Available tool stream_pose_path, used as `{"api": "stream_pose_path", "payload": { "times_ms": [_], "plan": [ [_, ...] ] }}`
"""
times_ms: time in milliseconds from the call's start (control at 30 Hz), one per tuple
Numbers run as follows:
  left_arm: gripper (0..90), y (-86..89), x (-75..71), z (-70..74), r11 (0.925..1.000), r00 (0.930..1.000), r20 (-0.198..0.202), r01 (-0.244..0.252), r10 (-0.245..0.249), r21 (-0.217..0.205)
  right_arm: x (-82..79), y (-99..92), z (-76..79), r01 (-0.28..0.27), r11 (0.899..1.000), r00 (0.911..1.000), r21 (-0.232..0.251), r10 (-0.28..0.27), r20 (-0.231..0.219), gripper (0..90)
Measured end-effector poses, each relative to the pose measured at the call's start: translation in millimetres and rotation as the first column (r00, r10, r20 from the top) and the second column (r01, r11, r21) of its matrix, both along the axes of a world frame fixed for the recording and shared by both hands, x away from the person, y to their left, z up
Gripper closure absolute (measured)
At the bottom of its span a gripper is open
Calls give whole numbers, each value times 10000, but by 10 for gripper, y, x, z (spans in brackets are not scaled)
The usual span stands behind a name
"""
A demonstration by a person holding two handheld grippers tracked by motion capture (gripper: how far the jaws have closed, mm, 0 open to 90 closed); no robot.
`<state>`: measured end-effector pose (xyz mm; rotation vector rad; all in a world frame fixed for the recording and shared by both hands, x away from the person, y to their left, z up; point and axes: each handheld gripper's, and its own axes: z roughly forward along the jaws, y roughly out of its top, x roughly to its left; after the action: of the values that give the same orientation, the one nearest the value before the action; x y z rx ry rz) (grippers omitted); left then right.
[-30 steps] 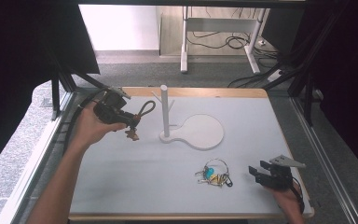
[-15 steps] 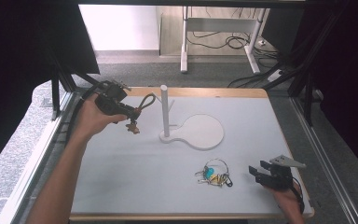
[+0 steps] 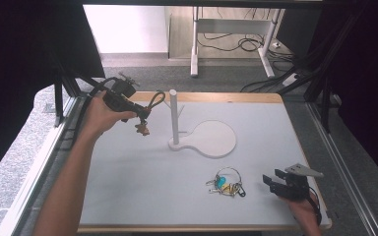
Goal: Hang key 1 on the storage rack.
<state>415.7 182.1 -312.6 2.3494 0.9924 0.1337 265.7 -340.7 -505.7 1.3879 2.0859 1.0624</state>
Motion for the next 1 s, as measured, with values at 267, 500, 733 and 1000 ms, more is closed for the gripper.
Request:
{"api": "stream_pose_path", "payload": {
  "times_ms": [267, 500, 733, 1000],
  "plan": [
    [670, -14, 76, -42, 10000, 9998, -190, -29, 29, -16, -4, 3, 6, 50, 10000, 9999, -21, -50, 105, 417],
    [669, -62, 106, -97, 10000, 9996, -272, -24, 26, 83, -14, 10, 29, 73, 10000, 9996, -10, -73, 258, 417],
    [669, -121, 125, -189, 10000, 9991, -425, 59, -57, 43, -11, -2, 18, 161, 9999, 9996, -14, -160, 239, 416],
    [667, -194, 124, -311, 9998, 9981, -581, 215, -214, 20, -10, 7, 19, 178, 9998, 9995, -18, -177, 273, 416]
  ]
}}
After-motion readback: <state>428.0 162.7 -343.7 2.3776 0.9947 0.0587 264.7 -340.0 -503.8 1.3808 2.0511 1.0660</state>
